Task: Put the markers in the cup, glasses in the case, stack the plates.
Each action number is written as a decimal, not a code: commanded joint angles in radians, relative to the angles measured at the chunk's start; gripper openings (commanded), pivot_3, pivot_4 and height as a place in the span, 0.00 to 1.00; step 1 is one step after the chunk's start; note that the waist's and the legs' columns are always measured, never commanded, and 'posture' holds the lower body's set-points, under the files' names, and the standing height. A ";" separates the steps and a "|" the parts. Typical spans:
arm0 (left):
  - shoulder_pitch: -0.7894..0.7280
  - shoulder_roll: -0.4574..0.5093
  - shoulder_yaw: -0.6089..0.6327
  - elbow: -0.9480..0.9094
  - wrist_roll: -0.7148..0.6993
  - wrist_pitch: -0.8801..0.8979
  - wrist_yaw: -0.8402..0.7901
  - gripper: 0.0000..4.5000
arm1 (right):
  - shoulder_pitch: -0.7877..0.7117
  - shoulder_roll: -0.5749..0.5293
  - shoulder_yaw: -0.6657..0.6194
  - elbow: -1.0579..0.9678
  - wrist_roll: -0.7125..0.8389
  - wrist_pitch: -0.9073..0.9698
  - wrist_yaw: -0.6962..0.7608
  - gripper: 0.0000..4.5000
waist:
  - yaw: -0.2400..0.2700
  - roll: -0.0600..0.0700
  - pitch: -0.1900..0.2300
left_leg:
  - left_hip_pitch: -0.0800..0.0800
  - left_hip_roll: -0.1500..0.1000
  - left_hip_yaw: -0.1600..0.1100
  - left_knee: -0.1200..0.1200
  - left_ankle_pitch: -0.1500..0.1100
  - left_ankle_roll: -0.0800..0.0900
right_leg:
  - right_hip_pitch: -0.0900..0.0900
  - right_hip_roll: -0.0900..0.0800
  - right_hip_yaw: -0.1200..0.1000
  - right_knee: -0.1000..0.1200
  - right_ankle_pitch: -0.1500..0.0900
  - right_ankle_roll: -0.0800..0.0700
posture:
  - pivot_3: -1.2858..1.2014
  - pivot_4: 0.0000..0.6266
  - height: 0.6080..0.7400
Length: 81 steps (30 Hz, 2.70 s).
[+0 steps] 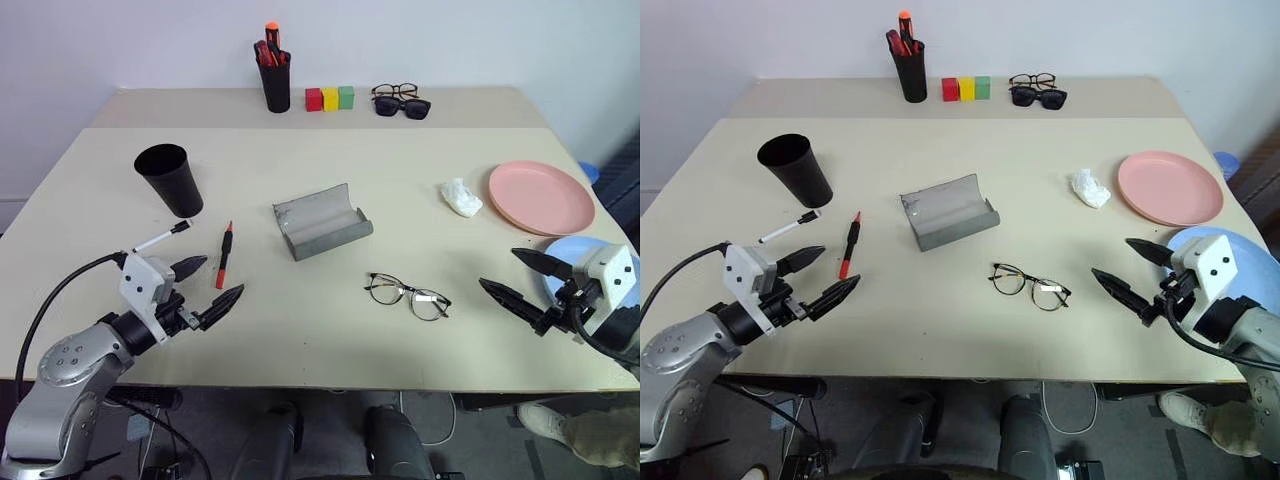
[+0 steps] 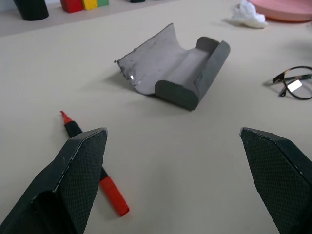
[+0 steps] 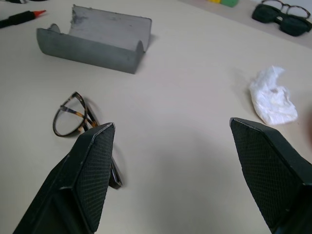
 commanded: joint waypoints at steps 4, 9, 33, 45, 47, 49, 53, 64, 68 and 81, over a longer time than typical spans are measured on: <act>0.005 -0.007 0.014 -0.028 0.003 -0.038 0.002 1.00 | -0.016 -0.008 -0.010 -0.052 0.022 0.028 -0.015 0.85 | 0.001 0.000 0.000 | 0.000 0.000 0.000 0.000 0.000 0.000 | 0.001 0.000 0.000 -0.002 0.001 0.001 | 0.52 0.24 1.00; 0.003 -0.010 0.013 -0.023 0.011 -0.051 0.003 1.00 | -0.022 -0.009 -0.008 -0.062 0.024 0.043 -0.020 0.85 | 0.001 0.000 0.000 | 0.000 0.000 0.001 0.001 0.000 0.000 | 0.002 0.000 0.000 -0.002 0.001 0.001 | 0.52 0.24 1.00; -0.098 -0.078 -0.004 -0.030 0.002 0.140 0.223 1.00 | -0.161 0.030 0.184 0.124 -0.010 -0.154 0.172 0.85 | -0.002 -0.001 -0.001 | 0.002 0.002 0.002 0.002 0.000 0.001 | 0.003 0.002 0.000 -0.001 0.004 0.002 | 0.52 0.24 1.00; -0.310 -0.116 0.005 -0.007 0.034 0.518 0.567 1.00 | -0.457 0.095 0.411 0.281 -0.057 -0.207 0.299 0.85 | -0.001 -0.002 -0.001 | 0.002 0.006 -0.001 0.003 0.002 -0.003 | 0.002 0.013 0.001 -0.001 0.010 0.000 | 0.52 0.24 1.00; -0.340 -0.115 -0.006 0.000 0.059 0.558 0.601 1.00 | -0.488 0.104 0.424 0.288 -0.061 -0.204 0.292 0.85 | -0.002 -0.002 -0.001 | 0.002 0.006 -0.001 0.003 0.002 -0.004 | 0.002 0.014 0.002 -0.001 0.011 0.000 | 0.52 0.24 1.00; -0.392 -0.109 -0.036 0.035 0.100 0.636 0.652 1.00 | -0.532 0.124 0.442 0.290 -0.077 -0.201 0.263 0.85 | -0.002 -0.002 -0.001 | 0.002 0.006 -0.001 0.003 0.003 -0.004 | 0.002 0.014 0.002 -0.001 0.011 0.000 | 0.52 0.24 1.00; -0.491 -0.143 -0.052 0.080 0.132 0.775 0.716 1.00 | -0.555 0.159 0.458 0.254 -0.084 -0.178 0.210 0.85 | -0.002 -0.002 -0.001 | 0.002 0.006 -0.001 0.003 0.004 -0.006 | 0.001 0.015 0.002 0.001 0.012 0.000 | 0.52 0.24 1.00; -0.723 -0.284 -0.022 0.296 0.178 1.042 0.763 1.00 | -0.526 0.166 0.461 0.200 -0.097 -0.175 0.153 0.85 | -0.007 -0.003 -0.001 | 0.002 0.006 -0.001 0.003 0.005 -0.008 | 0.001 0.015 0.002 0.000 0.015 0.005 | 0.52 0.24 1.00; -0.752 -0.276 -0.033 0.347 0.205 1.046 0.750 0.82 | -0.525 0.168 0.470 0.157 -0.094 -0.148 0.121 0.87 | -0.005 -0.003 -0.001 | 0.003 0.006 -0.001 0.003 0.006 -0.010 | 0.001 0.015 0.002 0.003 0.015 0.005 | 0.52 0.24 1.00; -0.781 -0.281 -0.019 0.358 0.265 1.052 0.726 0.01 | -0.541 0.167 0.474 0.122 -0.087 -0.092 0.081 0.87 | -0.003 -0.003 -0.001 | 0.004 0.006 -0.001 0.004 0.007 -0.011 | 0.001 0.015 0.002 0.005 0.016 0.005 | 0.52 0.24 1.00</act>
